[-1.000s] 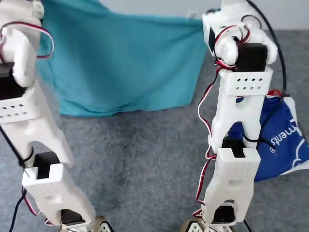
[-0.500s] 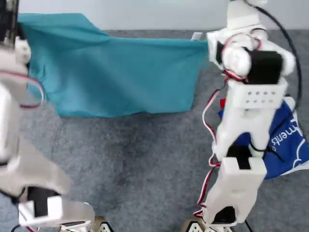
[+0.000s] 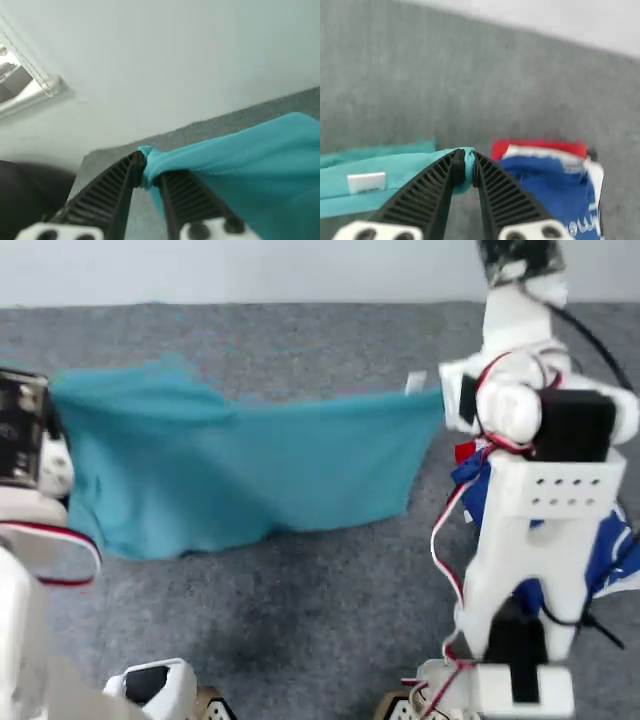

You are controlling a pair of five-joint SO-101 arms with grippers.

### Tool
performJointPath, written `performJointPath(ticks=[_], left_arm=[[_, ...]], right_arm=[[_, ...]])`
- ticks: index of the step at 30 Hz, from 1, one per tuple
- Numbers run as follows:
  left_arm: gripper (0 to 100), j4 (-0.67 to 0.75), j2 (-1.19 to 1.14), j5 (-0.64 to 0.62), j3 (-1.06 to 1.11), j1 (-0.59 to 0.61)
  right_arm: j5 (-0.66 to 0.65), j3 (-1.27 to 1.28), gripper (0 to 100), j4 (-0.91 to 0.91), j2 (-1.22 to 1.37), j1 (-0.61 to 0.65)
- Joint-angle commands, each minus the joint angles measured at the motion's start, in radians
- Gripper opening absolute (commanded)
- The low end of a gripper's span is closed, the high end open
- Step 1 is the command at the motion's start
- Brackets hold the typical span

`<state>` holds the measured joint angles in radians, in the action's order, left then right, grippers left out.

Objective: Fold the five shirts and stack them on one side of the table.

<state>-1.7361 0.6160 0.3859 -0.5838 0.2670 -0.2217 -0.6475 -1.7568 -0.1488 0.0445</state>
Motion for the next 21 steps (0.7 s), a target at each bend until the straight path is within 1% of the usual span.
performJointPath(ticks=[1, 5, 8, 15, 19, 21], left_arm=[[1, -0.017, 0.14, 0.018, 0.236, 0.012], [1, -0.017, 0.298, 0.109, 0.45, 0.014], [1, -0.017, 0.417, 0.147, 0.595, 0.014], [1, -0.018, 0.651, 0.152, 0.934, 0.014], [1, -0.012, 0.723, 0.155, 1.156, 0.014], [1, 0.023, 0.741, 0.173, 1.242, 0.014]], right_arm=[[-0.038, 0.207, 0.9, -0.038, -0.15, -0.015], [-0.081, 0.427, 0.9, -0.036, -0.269, -0.015], [-0.084, 0.555, 0.9, -0.036, -0.337, -0.016], [-0.12, 0.756, 0.9, -0.03, -0.43, -0.018], [-0.147, 0.872, 0.9, 0.056, -0.432, -0.016], [-0.149, 0.941, 0.9, 0.119, -0.43, -0.015]])
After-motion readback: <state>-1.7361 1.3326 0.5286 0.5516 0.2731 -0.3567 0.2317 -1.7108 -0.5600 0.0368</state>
